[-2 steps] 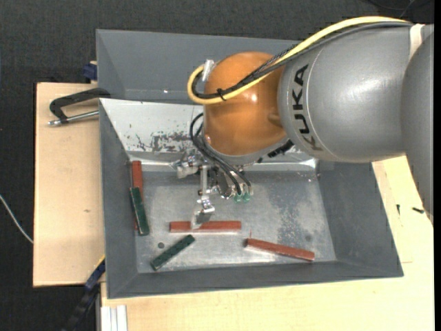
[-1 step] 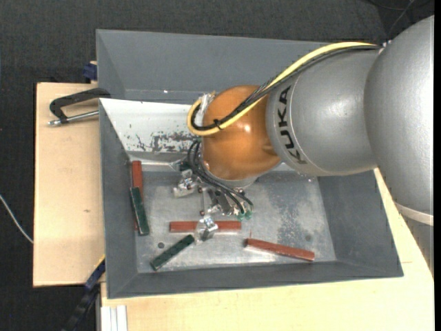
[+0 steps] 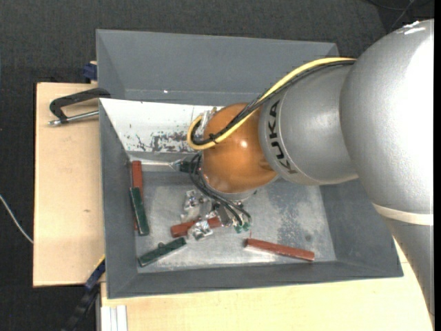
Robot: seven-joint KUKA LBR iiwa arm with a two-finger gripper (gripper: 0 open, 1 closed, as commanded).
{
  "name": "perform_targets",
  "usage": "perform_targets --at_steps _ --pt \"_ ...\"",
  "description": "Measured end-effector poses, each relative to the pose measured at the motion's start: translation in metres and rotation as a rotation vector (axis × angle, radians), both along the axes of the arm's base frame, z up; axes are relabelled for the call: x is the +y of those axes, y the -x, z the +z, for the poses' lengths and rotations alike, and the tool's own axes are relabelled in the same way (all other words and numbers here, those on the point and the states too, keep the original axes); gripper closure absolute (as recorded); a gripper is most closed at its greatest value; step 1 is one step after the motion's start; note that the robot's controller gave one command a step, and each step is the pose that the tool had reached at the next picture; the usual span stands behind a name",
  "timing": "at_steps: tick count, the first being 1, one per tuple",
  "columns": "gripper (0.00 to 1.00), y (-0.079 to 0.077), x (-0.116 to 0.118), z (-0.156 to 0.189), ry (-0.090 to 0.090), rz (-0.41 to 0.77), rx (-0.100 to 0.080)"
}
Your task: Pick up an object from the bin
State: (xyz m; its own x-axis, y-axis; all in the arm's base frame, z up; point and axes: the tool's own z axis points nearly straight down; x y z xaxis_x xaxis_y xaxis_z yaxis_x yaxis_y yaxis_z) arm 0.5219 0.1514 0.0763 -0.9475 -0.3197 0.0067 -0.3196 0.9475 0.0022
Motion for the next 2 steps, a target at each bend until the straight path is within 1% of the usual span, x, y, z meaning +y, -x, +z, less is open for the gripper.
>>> perform_targets --at_steps 1,2 --pt "1.00 0.000 0.000 0.000 0.000 0.000 0.000" --pt "1.00 -0.027 -0.005 0.197 -0.005 -0.032 -0.023"
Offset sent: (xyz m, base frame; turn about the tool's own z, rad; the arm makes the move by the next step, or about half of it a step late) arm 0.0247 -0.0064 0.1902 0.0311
